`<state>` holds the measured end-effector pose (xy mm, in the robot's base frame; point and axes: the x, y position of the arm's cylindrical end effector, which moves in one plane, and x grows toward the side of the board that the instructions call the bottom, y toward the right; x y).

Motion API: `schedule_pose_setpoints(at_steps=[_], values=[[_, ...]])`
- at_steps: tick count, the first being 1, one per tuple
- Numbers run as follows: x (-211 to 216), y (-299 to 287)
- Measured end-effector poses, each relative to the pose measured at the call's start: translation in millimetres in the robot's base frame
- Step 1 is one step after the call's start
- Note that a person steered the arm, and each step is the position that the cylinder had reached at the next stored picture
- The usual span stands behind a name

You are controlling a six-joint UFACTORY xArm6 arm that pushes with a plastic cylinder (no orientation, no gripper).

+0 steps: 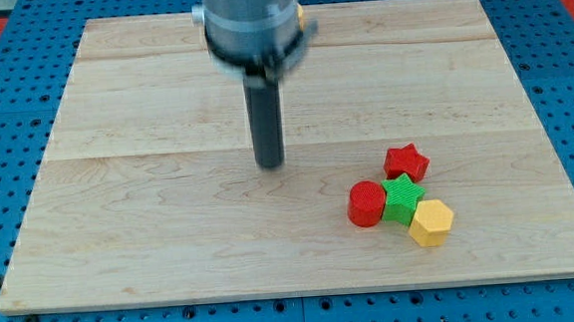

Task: Slide the red circle to the top left of the red star

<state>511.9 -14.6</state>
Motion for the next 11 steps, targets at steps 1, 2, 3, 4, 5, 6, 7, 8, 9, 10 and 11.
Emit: schedule_pose_setpoints(at_steps=[1,2,3,4,5,6,7,8,9,10,11], values=[[76,16],[59,36],[37,87],[31,101],[31,103],[31,121],[29,132],[27,131],[17,115],[2,86],[-26,61]])
